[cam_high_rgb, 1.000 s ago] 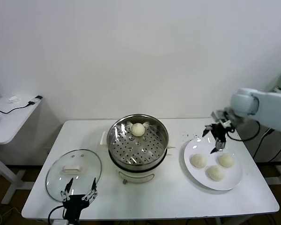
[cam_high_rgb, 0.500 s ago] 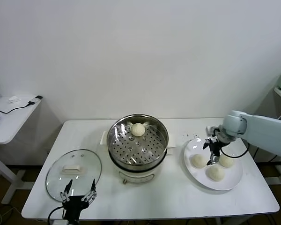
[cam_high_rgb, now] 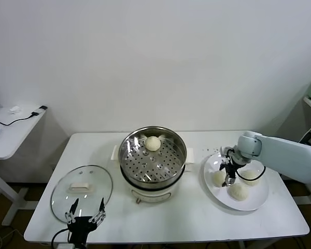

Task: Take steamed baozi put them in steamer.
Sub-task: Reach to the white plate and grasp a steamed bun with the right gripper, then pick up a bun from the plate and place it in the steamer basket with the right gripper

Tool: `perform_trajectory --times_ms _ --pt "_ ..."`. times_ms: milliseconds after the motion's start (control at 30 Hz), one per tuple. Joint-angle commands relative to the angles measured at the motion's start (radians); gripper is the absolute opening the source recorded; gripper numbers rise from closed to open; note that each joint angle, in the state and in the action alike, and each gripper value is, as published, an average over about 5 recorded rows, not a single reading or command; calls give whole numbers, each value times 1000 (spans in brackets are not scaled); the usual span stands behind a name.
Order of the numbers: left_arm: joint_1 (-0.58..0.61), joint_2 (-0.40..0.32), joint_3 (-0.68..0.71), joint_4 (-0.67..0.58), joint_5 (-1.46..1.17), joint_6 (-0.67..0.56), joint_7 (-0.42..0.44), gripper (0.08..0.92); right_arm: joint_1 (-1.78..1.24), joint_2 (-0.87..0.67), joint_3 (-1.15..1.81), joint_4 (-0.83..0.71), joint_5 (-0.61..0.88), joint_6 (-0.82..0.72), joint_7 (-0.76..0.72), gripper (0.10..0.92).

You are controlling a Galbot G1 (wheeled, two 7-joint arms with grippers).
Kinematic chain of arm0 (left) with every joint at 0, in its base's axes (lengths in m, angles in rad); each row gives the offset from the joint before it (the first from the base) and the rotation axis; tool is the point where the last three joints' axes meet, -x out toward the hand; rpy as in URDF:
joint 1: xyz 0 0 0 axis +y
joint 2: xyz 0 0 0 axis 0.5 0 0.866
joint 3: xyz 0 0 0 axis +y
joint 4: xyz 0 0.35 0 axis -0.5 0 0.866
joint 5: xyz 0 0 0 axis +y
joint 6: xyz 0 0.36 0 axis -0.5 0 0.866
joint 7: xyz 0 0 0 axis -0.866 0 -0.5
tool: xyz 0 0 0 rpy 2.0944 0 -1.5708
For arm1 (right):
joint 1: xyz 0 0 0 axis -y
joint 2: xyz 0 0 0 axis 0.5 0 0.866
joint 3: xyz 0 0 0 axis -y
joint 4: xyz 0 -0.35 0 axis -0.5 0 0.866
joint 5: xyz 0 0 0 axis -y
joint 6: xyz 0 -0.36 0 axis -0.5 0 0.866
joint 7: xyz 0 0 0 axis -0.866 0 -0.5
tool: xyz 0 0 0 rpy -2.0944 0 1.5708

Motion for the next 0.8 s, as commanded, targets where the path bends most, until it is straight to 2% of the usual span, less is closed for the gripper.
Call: perform_trajectory --times_ms 33,233,400,600,800 --pt "0 -1 2 -4 1 2 -1 823 0 -15 28 18 -12 -10 3 604" --pt "1 -3 14 -15 2 4 -1 823 204 -72 -58 89 18 12 -33 561" --pt "1 -1 27 -22 3 5 0 823 512 -70 -203 142 154 38 -111 560" --pt "4 6 44 -27 4 3 1 823 830 59 -312 236 428 -2 -135 566" --pt "6 11 59 -39 5 5 3 823 876 248 -238 337 643 -139 -6 568"
